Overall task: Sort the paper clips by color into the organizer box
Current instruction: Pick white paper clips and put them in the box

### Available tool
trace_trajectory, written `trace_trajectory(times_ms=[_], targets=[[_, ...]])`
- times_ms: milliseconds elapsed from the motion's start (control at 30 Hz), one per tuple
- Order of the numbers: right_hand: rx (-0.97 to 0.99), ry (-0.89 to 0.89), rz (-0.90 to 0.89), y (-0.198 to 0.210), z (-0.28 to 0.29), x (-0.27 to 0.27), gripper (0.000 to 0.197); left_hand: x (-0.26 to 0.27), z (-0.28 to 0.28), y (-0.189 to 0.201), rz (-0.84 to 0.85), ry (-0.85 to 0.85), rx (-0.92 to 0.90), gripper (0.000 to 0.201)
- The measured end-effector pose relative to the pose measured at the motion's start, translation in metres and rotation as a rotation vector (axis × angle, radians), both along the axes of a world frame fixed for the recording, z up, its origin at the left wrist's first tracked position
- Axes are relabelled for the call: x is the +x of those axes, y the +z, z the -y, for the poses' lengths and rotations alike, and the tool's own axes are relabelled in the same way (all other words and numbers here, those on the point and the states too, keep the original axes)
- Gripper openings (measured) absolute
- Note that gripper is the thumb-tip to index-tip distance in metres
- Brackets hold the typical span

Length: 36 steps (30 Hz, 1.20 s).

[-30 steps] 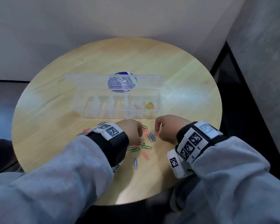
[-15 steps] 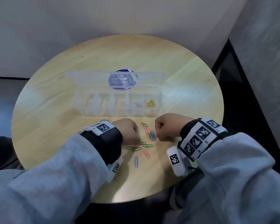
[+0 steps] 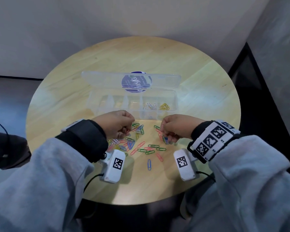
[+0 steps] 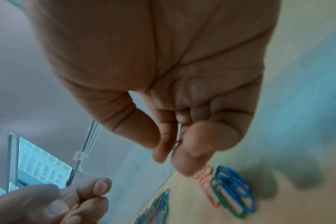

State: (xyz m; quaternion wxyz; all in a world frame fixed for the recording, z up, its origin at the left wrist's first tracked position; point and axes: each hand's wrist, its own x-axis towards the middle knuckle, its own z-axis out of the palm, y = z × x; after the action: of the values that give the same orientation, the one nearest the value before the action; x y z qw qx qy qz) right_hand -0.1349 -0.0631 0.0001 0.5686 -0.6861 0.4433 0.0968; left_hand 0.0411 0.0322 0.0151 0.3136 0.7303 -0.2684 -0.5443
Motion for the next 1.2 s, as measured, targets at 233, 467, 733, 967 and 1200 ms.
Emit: trace_trajectory(times_ms=[233,467,733,967,1200], targets=[[-0.517,0.234,-0.270,-0.001,-0.005,0.001,0.009,-0.007,-0.002,-0.009,0.368,-0.318,0.113,0.016],[-0.543,0.256,-0.275,-0.006,-0.009,0.011,0.015,-0.027,0.000,-0.014,0.759,-0.565,0.179,0.013],[-0.554,0.261,-0.258,-0.010,-0.008,0.016,0.014,-0.038,0.007,-0.016,0.857,-0.695,0.193,0.004],[-0.528,0.244,-0.237,-0.011,-0.008,0.020,0.009,-0.038,0.008,-0.018,0.838,-0.709,0.195,0.004],[-0.471,0.289,-0.296,-0.010,-0.010,0.022,0.019,-0.020,0.008,-0.011,0.360,-0.368,0.080,0.024]])
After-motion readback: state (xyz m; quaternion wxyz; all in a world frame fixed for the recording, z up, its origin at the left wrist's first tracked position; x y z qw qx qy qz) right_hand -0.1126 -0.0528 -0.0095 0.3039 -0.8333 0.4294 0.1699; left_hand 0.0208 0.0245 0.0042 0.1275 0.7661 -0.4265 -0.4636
